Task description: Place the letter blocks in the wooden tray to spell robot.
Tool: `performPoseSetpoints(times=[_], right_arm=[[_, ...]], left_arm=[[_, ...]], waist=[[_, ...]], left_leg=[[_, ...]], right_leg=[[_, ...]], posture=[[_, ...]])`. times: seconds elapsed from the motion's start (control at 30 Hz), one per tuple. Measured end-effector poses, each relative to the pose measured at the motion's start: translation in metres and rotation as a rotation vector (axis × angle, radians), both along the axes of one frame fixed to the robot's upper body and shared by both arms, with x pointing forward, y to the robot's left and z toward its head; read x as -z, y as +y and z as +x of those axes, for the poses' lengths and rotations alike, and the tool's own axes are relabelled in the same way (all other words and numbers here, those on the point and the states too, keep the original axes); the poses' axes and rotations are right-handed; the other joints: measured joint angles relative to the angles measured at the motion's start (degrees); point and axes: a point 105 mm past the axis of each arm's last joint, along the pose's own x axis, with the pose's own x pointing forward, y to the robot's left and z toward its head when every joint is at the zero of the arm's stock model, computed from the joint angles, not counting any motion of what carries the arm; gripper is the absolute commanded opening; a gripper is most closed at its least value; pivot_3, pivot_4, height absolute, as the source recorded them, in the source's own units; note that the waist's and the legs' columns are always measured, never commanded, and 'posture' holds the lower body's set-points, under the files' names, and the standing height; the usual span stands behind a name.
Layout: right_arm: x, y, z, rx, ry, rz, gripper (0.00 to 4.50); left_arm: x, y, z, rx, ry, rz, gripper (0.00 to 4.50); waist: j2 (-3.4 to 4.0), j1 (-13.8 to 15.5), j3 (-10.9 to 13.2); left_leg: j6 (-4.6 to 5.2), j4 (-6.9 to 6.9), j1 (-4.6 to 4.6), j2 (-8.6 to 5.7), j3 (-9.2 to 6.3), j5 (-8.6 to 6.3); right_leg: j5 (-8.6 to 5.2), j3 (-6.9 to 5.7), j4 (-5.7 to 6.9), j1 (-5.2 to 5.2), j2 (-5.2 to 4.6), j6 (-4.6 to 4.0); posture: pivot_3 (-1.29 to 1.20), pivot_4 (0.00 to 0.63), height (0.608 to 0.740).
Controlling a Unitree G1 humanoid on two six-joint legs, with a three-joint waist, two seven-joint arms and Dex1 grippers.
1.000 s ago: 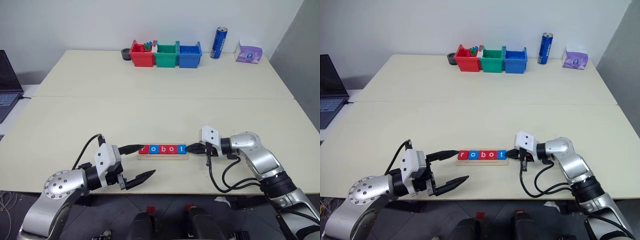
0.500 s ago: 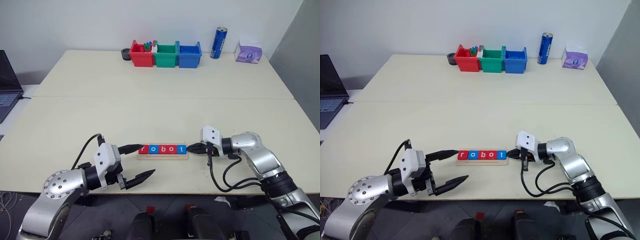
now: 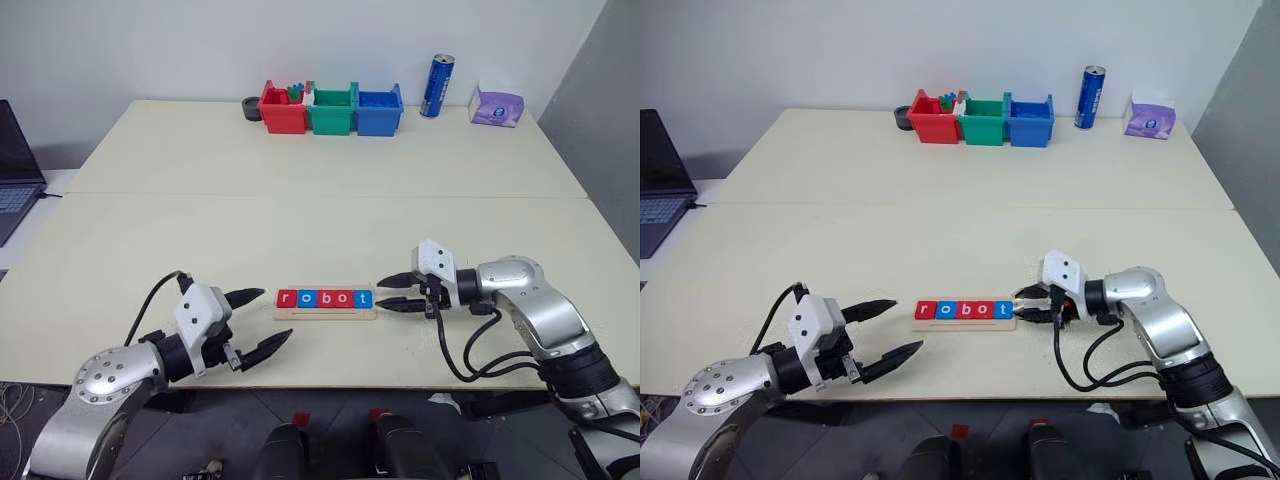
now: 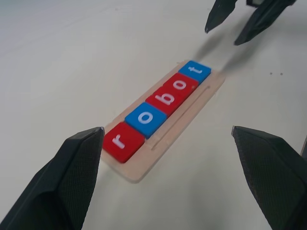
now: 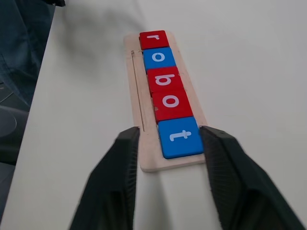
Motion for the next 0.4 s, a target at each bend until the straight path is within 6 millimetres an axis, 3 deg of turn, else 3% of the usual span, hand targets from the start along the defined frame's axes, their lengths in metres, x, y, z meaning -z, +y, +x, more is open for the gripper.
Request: performPoseSetpoints(times=[0.13,0.4], right_arm=[[-0.0014,0.0027,-0.0036,0.000,0.012,0.012,4.42],[-0.0001,0.0021,-0.0064,0.009,0.013,0.012,4.47]], left_arm=[[0.0001,0.0038,0.0010,-0.023,0.005,0.009,4.50],[0.0014,0.0046,0.0000,-0.018,0.018,0.022,4.50]], waist=[[0.00,0.01,0.00],[0.00,0.01,0.00]], left_leg=[[0.00,0.00,0.00,-0.01,0.04,0.00],[0.00,0.00,0.00,0.00,0.04,0.00]], right_leg=[[0.00,-0.01,0.00,0.00,0.00,0.01],[0.00,0.00,-0.01,0.00,0.00,0.01]], posture=[[0.00,0.150,0.740],[0.00,0.150,0.740]])
